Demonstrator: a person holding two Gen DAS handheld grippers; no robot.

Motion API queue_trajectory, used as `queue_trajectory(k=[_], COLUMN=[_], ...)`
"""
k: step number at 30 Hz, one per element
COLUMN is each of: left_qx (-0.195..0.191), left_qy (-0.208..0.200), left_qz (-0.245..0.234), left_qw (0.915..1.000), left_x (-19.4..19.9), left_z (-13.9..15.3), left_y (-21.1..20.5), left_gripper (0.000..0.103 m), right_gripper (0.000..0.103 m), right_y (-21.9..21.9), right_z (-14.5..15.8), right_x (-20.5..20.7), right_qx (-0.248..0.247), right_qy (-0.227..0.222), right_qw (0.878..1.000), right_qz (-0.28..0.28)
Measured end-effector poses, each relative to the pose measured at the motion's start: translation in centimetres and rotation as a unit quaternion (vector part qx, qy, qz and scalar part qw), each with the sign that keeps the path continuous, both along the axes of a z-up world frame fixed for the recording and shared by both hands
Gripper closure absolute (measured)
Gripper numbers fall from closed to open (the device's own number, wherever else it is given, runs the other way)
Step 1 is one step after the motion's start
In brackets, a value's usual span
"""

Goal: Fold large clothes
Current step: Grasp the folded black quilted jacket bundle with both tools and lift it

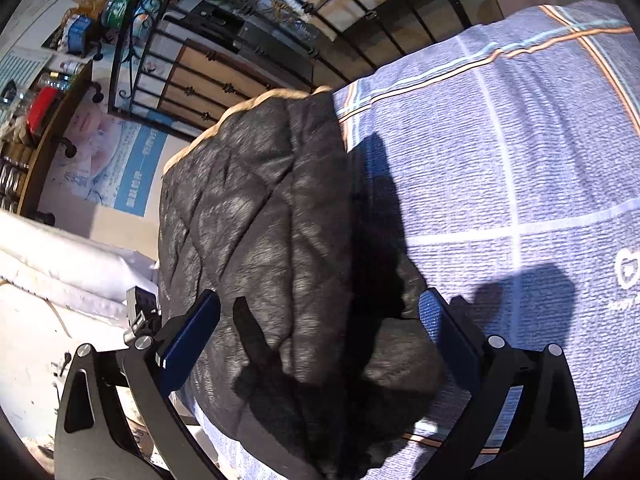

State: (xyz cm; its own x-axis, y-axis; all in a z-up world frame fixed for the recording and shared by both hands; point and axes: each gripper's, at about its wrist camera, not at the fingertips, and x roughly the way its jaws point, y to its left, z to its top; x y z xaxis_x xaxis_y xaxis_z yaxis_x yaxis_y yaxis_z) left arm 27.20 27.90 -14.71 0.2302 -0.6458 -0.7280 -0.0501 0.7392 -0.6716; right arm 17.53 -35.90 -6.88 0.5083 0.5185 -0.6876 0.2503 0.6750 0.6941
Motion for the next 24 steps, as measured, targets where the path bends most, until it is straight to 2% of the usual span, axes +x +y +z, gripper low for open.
queue_trajectory(k=[3, 7, 10, 14, 21, 24], left_qx=[0.012, 0.027, 0.049, 0.059, 0.063, 0.069], left_qy=[0.001, -0.001, -0.011, -0.008, -0.009, -0.015], left_qz=[0.002, 0.001, -0.004, -0.011, -0.016, -0.016], left_qw=[0.9999, 0.9996, 0.9987, 0.9982, 0.9978, 0.9974], left_x=[0.1, 0.2, 0.4, 0.8, 1.4, 1.2], left_z=[0.5, 1.2, 1.9, 2.2, 1.9, 1.9], left_y=[-0.2, -0.6, -1.3, -1.7, -2.1, -2.2], left_gripper=[0.004, 0.004, 0.004, 0.004, 0.004, 0.005], right_gripper=[0.005, 0.005, 0.005, 0.005, 0.005, 0.005], right_y=[-1.4, -1.0, -1.1, -1.0, 0.2, 0.9], right_z=[-1.1, -2.9, -5.2, -8.9, -8.7, -8.5], right_x=[-0.4, 0.2, 0.2, -0.7, -2.4, -2.4], right_qx=[0.028, 0.031, 0.084, 0.181, 0.226, 0.222], right_qy=[0.004, 0.032, 0.04, 0.063, 0.035, 0.035], right_qw=[1.0, 0.999, 0.996, 0.982, 0.973, 0.974], right_qz=[-0.011, 0.017, 0.013, -0.003, -0.022, -0.018])
